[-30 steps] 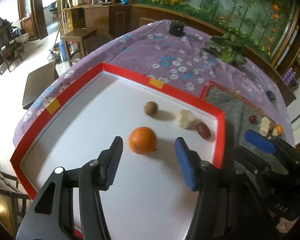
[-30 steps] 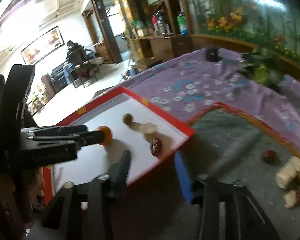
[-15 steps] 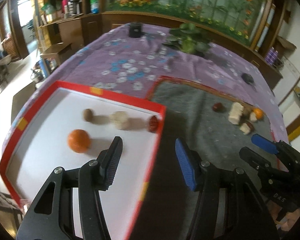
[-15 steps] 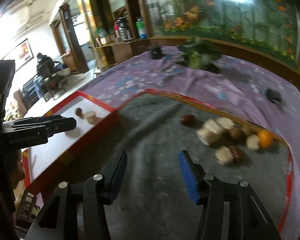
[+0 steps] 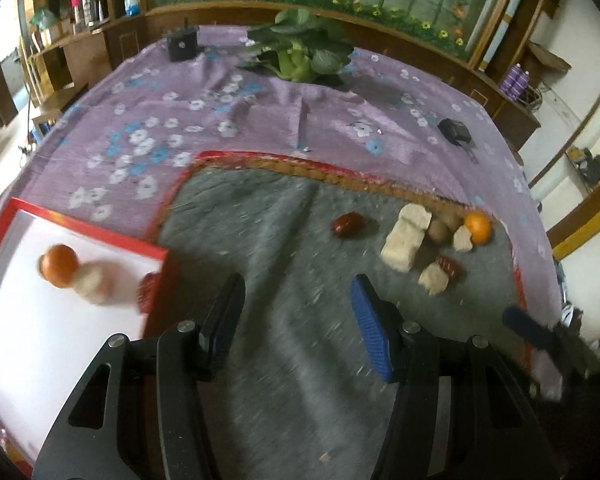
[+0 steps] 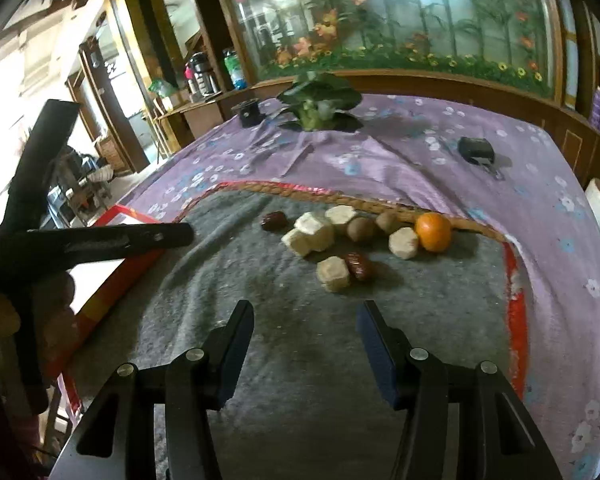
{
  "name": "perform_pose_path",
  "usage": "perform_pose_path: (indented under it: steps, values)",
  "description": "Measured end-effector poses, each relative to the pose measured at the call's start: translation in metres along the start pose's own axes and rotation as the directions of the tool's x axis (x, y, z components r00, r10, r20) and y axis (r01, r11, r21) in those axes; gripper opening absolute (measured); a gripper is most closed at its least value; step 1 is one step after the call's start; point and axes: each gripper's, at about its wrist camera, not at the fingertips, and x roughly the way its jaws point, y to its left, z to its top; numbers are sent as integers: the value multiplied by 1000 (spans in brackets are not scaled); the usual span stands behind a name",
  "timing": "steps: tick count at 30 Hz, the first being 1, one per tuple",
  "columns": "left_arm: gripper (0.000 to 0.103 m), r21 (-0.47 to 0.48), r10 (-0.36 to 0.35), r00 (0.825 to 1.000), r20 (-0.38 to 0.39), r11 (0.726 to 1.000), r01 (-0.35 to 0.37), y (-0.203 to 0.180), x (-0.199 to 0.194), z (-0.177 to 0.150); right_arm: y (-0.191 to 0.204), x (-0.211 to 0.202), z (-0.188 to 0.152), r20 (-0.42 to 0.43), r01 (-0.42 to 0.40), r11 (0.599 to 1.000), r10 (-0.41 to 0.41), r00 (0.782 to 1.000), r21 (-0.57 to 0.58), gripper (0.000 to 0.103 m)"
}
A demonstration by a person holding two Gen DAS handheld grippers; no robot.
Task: Organize fruits
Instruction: 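Withdraw both grippers from the tray back over the felt, then close the left gripper on a red date while right grasps a beige block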
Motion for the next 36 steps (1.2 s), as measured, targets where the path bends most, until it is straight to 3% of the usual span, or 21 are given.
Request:
perform_pose_path:
  steps: [5, 11, 21, 22, 23, 31, 36]
  values:
    - [55, -92, -50, 998, -48, 995, 45, -9, 25, 19, -14, 0, 4, -7, -6, 1000, 6, 1000, 12, 53]
    - [55, -190, -49, 994, -95, 981, 30, -10, 57, 33, -21, 3, 6, -9, -19, 1000, 19, 1000, -1, 53]
    - [55, -198, -11, 994, -106, 980, -10, -22, 73, 39, -26, 9, 6, -15, -62, 998, 62, 998, -6, 53]
    - [45, -194, -8, 995, -99, 981, -12, -22, 73, 39, -27, 9, 6, -14, -69, 998, 69, 998, -2, 53]
    - [27, -192, -5, 995, -97, 981, -14, -22, 74, 40, -27, 9, 6, -14, -69, 998, 69, 998, -2, 53]
    - [26, -200, -55, 994, -89, 979, 36, -9, 67, 34, -29, 15, 5, -26, -118, 993, 119, 993, 31, 53]
    - [26, -157, -48, 997, -53, 987, 39, -6, 44, 25, -19, 29, 6, -58, -84, 996, 82, 995, -34, 53]
